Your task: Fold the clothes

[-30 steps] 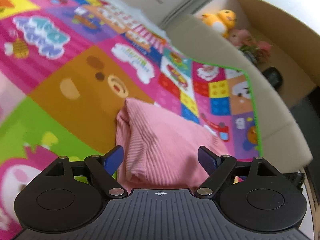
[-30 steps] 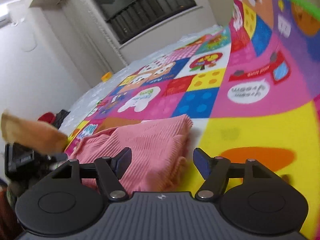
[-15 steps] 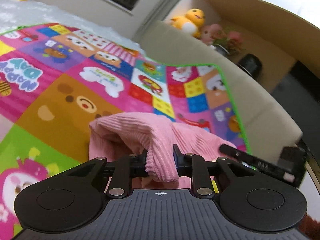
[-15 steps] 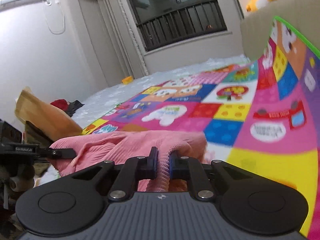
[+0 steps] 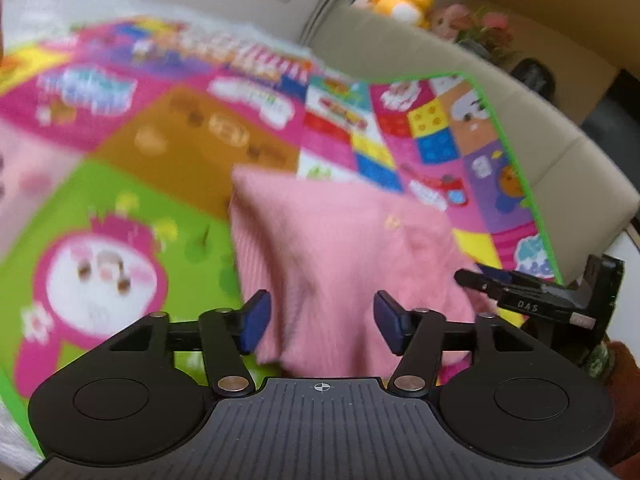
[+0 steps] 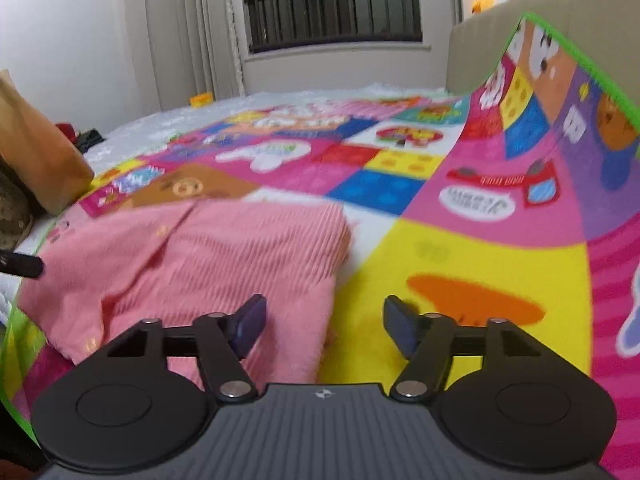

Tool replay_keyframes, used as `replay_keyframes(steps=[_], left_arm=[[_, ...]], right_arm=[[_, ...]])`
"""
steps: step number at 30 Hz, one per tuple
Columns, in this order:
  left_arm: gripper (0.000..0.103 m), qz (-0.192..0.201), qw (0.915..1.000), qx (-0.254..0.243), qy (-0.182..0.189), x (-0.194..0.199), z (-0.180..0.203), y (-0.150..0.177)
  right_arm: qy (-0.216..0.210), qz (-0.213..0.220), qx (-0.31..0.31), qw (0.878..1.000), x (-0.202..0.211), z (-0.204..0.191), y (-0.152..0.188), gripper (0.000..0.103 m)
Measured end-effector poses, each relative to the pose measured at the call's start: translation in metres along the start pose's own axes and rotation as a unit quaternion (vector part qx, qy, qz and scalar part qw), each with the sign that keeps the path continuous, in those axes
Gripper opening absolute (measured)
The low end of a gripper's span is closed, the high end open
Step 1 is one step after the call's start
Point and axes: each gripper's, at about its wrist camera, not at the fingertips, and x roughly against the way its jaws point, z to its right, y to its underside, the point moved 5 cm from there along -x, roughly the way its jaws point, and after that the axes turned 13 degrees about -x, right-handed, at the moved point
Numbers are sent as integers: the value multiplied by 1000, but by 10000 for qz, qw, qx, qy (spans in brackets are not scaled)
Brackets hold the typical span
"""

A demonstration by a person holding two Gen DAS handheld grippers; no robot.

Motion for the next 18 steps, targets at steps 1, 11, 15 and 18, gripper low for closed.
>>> replay_keyframes(steps=[1,11,15,18], left_arm=[[76,168,9998,-61,99,6,6,-8],[83,-217,9957,104,891,-53,36,16],[88,-129,9932,222,1132,-57,45,27],[89,-177,9933,130,1131,-45,46,28]], right_arm=[[-12,86,-4,10000,3,-1,-4,74],[-1016,293,-6,9944,0,-52,-18,83],[-141,-258,559,9980,-47,-42,14,89],[-41,-148,706,9974,-48,-42,19,92]])
